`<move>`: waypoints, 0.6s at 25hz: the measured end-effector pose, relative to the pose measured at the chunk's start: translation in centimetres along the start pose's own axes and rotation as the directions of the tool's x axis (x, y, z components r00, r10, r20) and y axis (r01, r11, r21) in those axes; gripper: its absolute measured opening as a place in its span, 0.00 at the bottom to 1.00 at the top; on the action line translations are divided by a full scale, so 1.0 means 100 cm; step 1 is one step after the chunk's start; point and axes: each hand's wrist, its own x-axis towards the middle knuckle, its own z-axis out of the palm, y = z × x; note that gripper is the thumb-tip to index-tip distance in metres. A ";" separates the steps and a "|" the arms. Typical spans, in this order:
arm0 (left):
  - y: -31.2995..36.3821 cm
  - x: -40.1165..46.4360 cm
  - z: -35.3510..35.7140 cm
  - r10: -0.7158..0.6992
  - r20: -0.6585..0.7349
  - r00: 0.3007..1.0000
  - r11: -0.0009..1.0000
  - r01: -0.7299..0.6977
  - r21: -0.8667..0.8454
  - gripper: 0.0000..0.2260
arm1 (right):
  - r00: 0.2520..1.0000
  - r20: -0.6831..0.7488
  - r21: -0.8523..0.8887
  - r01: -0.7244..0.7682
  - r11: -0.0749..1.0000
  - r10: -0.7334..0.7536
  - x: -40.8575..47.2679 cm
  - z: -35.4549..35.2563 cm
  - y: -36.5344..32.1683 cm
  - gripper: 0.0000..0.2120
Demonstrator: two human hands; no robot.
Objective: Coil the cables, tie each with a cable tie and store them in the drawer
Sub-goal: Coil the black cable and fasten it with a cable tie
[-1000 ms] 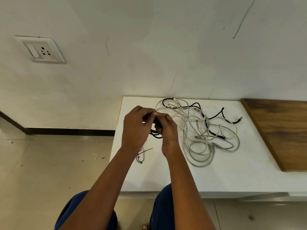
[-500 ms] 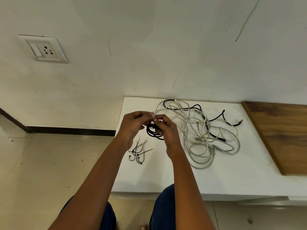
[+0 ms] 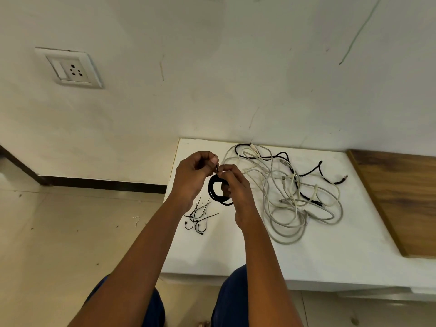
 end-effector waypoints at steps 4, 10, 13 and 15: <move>-0.006 0.001 0.005 0.061 -0.036 0.997 0.994 -0.058 0.098 0.08 | 0.999 -0.017 -0.001 -0.031 1.000 0.031 0.001 0.002 0.001 0.11; -0.009 -0.002 0.011 0.127 -0.115 0.985 0.983 -0.110 0.145 0.10 | 0.996 -0.062 -0.032 -0.074 0.997 0.072 0.004 0.003 0.003 0.11; -0.013 -0.003 0.012 0.126 -0.135 0.983 0.984 -0.107 0.141 0.11 | 0.996 -0.066 -0.080 -0.060 0.995 0.055 0.005 0.005 0.007 0.11; -0.015 -0.001 0.011 0.106 -0.143 0.984 0.988 -0.088 0.123 0.10 | 0.997 -0.067 -0.112 -0.050 0.992 0.042 0.007 0.006 0.010 0.11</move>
